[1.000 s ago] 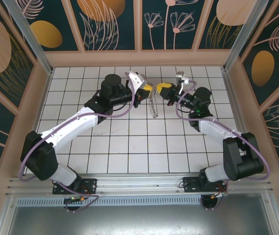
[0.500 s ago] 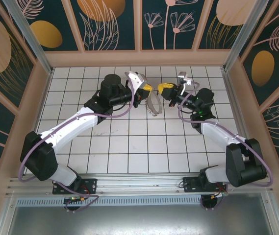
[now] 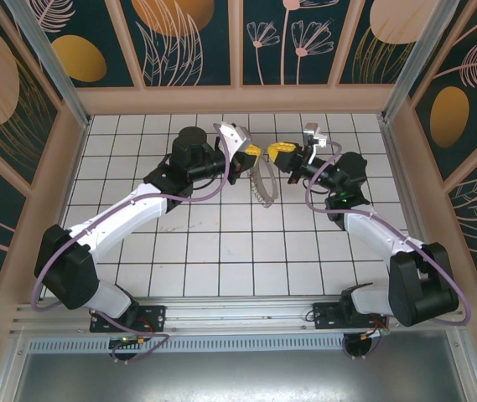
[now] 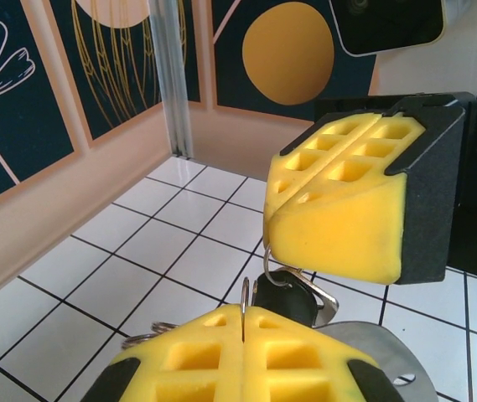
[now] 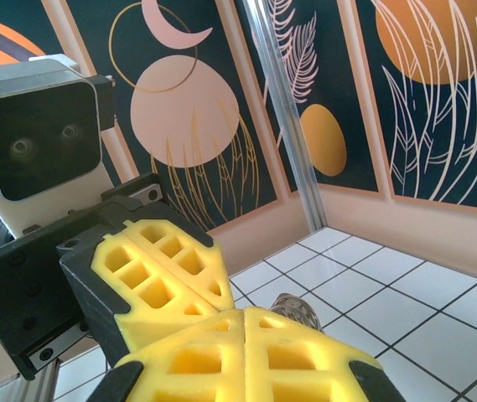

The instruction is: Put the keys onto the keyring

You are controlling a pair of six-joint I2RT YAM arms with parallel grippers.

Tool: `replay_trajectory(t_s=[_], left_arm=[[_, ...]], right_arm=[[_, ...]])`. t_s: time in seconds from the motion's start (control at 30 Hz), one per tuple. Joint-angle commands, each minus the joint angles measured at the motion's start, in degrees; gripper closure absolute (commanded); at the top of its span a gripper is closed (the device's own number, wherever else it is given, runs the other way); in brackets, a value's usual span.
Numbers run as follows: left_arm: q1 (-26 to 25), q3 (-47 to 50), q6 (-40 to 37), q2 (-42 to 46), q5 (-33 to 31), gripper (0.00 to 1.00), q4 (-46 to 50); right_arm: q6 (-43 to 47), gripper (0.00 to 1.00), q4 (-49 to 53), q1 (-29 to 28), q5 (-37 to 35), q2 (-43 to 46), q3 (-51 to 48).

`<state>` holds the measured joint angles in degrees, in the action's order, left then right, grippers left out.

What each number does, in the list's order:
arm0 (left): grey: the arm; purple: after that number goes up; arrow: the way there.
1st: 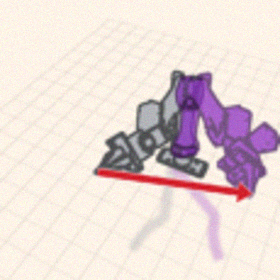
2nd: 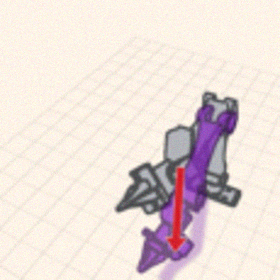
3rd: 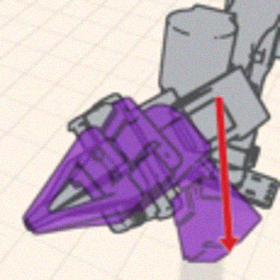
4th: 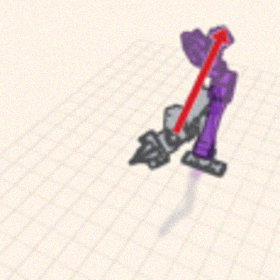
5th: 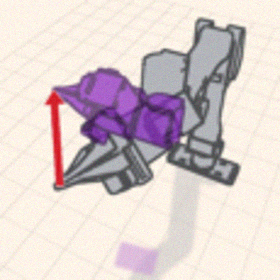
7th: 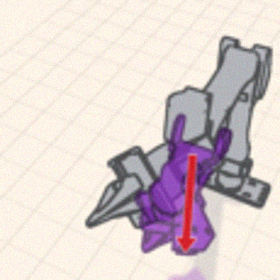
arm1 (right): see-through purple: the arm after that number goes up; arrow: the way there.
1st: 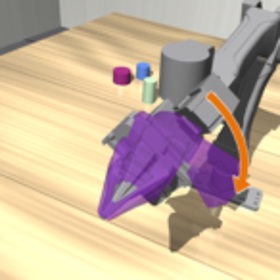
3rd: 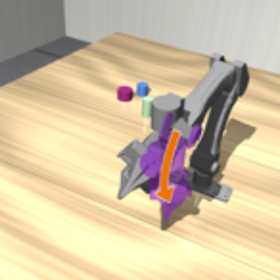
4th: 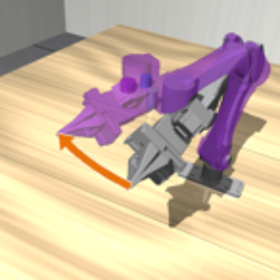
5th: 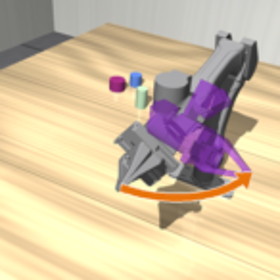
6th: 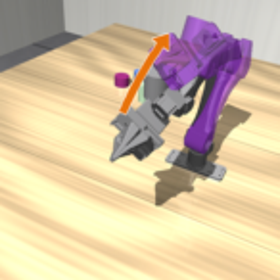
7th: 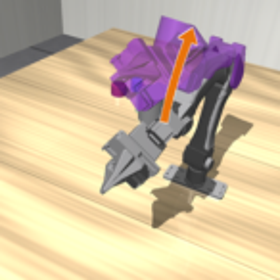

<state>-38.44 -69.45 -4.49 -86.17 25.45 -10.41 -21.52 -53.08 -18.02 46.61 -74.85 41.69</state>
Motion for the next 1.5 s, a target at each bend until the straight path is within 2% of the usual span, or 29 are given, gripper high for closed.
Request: replay_trajectory(t_s=[0.0, 0.83, 1.47], left_arm=[[-0.5, -1.9, 0.1, 0.5, 1.2, 1.0, -2.5], [-0.5, -1.9, 0.2, 0.6, 1.6, 1.0, -2.4], [-0.5, -1.3, 0.2, 1.9, 1.7, 1.0, -3.0]], right_arm=[[0.9, 1.0, -1.5, -0.4, 1.4, -0.6, 2.1], [1.6, 1.0, -1.0, -2.5, 1.2, -0.7, 3.5], [1.8, 1.0, -1.2, -0.1, -0.2, -3.6, 2.5]])
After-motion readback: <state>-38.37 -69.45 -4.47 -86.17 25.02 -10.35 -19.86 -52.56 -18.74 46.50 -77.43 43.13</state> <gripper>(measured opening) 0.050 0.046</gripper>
